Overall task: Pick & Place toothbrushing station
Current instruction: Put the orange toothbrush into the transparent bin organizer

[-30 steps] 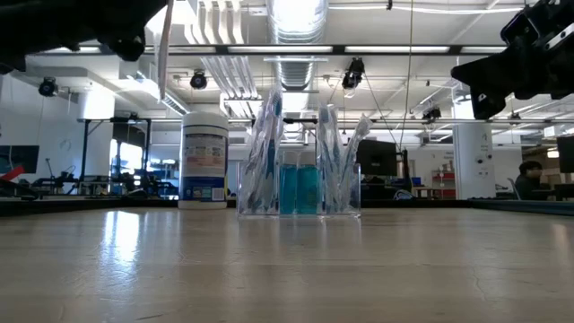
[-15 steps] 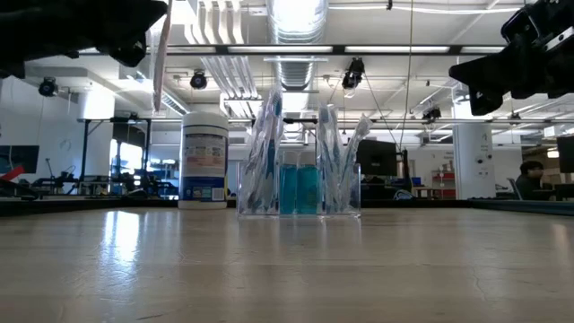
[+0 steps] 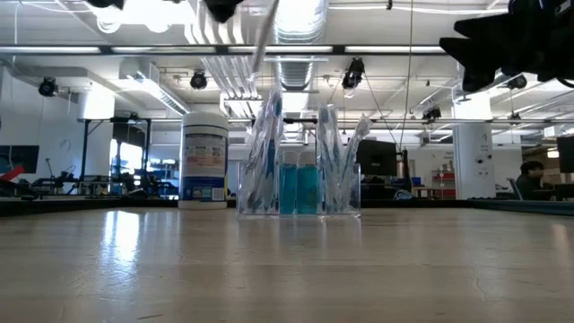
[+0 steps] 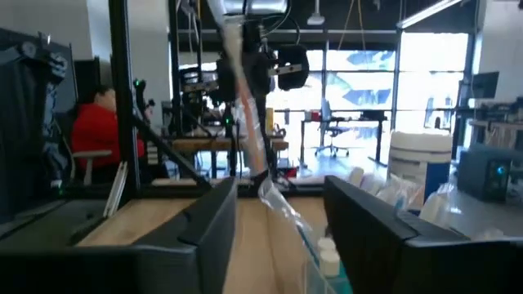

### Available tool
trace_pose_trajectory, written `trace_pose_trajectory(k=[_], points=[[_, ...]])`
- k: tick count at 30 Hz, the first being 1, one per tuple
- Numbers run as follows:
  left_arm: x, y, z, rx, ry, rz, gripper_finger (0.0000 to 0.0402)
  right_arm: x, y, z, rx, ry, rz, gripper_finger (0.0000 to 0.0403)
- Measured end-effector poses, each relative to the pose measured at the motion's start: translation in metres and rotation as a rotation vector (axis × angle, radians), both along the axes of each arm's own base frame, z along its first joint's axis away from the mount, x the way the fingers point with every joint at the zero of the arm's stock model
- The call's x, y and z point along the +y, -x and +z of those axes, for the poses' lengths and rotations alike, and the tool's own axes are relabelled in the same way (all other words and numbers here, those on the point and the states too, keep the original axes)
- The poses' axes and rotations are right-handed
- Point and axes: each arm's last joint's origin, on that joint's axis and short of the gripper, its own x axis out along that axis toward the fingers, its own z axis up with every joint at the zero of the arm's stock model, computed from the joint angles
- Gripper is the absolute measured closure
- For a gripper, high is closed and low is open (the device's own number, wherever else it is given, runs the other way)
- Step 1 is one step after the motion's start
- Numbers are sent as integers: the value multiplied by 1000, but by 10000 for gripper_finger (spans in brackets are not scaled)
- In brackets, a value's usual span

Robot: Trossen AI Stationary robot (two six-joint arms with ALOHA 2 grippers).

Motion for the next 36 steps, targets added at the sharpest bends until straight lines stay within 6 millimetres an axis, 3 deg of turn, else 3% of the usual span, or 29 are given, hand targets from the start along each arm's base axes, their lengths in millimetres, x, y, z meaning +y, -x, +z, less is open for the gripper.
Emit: trace_pose_trajectory(k=[6,9,13,19,27,36], points=[[-11,-60,34,18,-10,-165,401,0,-1,3,-37,8,-2,173],[-12,-86,42,44,-12,-194,401,0,0,6,-68,10,2,157],[-8,-118,45,82,-8,-176,401,1,1,10,-108,15,23,143],[0,-161,28,142,10,-148,401,2,2,14,-154,45,65,138],[11,-193,14,161,17,-136,401,2,2,14,-154,44,67,150],[21,-205,10,167,30,-122,401,2,2,13,-147,35,70,163]])
